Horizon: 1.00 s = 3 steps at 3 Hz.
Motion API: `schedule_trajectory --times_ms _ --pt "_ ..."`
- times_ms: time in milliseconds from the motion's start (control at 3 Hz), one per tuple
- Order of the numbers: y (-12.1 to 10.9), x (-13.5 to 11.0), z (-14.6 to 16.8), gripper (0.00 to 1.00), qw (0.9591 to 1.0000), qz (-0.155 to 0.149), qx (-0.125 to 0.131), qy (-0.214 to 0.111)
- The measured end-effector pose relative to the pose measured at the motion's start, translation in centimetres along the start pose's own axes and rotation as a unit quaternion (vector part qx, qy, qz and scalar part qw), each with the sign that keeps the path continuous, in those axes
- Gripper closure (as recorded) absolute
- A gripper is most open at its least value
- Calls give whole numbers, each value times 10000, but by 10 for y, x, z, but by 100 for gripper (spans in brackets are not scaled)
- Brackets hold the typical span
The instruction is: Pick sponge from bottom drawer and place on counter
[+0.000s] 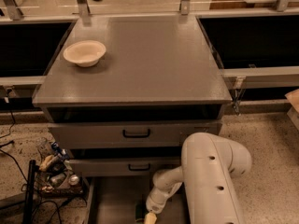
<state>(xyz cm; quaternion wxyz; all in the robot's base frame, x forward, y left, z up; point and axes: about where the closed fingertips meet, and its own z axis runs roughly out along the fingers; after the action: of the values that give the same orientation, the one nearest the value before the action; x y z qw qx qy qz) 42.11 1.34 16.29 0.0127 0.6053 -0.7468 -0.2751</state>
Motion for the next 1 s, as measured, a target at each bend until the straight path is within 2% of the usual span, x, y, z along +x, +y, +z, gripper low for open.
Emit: schedule_trajectory --times_ms 333,667,1000 --pt "0 0 0 3 10000 0 0 0" --pt "-3 -12 7 8 10000 -79 14 -5" --pt "-10 -18 6 5 10000 -62 55 -37"
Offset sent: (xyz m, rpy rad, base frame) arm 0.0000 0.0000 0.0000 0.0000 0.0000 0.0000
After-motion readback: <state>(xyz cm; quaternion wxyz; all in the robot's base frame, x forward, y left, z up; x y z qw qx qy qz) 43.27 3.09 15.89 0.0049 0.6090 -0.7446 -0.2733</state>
